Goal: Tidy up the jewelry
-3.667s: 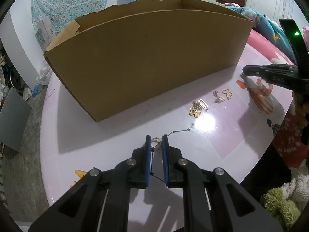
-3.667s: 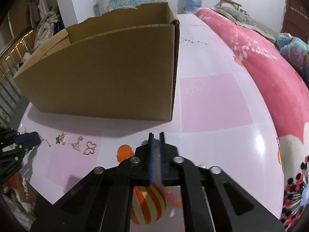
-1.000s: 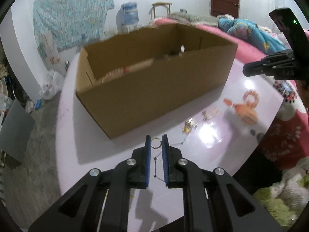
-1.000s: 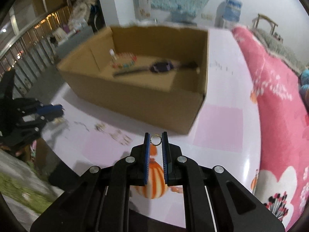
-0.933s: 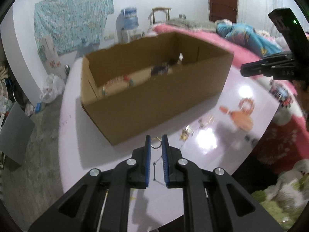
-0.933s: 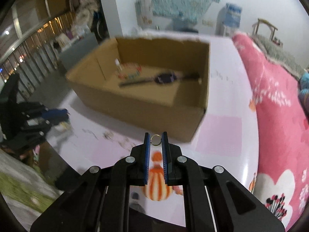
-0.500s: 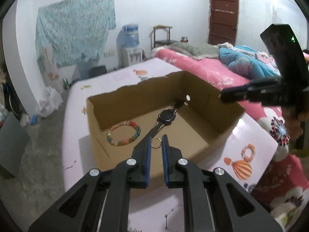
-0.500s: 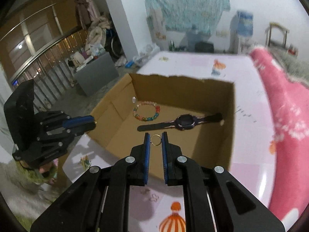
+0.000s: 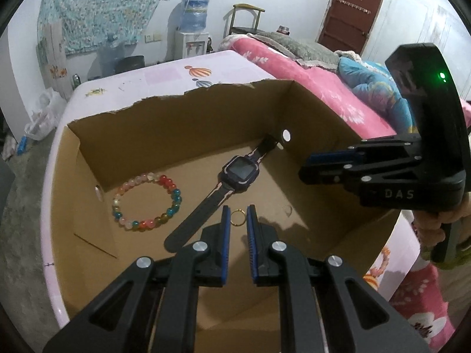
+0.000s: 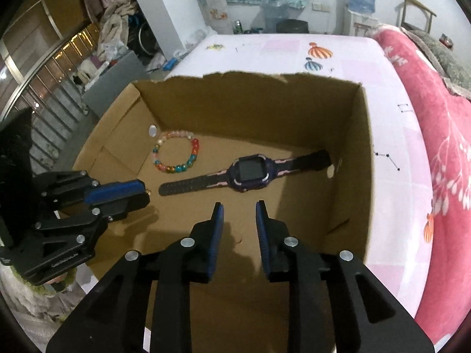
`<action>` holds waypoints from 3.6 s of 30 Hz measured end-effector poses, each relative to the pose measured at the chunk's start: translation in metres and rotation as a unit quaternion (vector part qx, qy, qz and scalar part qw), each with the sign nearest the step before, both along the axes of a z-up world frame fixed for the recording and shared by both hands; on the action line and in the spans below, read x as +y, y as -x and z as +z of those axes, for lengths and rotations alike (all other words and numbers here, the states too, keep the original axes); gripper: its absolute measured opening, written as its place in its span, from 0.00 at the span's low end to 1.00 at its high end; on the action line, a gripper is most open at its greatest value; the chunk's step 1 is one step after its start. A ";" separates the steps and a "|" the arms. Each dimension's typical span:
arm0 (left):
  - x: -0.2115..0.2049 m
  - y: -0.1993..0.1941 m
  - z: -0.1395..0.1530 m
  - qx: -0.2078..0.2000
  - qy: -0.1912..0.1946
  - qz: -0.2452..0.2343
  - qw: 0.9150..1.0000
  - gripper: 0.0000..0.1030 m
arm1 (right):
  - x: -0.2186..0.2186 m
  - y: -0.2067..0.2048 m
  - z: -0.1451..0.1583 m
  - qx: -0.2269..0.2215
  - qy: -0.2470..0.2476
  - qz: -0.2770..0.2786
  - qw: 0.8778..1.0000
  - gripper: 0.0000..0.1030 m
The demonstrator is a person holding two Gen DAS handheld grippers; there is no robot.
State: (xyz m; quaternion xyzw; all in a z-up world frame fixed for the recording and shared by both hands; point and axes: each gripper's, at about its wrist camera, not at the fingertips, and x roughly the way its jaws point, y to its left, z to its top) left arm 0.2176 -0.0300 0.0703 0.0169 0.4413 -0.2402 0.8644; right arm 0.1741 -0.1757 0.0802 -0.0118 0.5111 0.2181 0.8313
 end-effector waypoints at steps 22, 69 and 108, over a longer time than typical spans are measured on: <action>0.046 0.035 0.047 -0.053 0.066 0.030 0.996 0.27 | -0.031 0.040 0.053 -0.094 -0.063 -0.049 0.992 0.57; 0.035 0.154 -0.076 0.014 -0.134 0.019 0.991 0.76 | 0.012 0.191 -0.056 -0.014 -0.027 -0.066 0.997 0.76; -0.010 0.129 -0.076 -0.026 -0.082 -0.069 0.994 0.35 | 0.008 0.174 -0.065 -0.027 -0.046 -0.095 0.994 0.60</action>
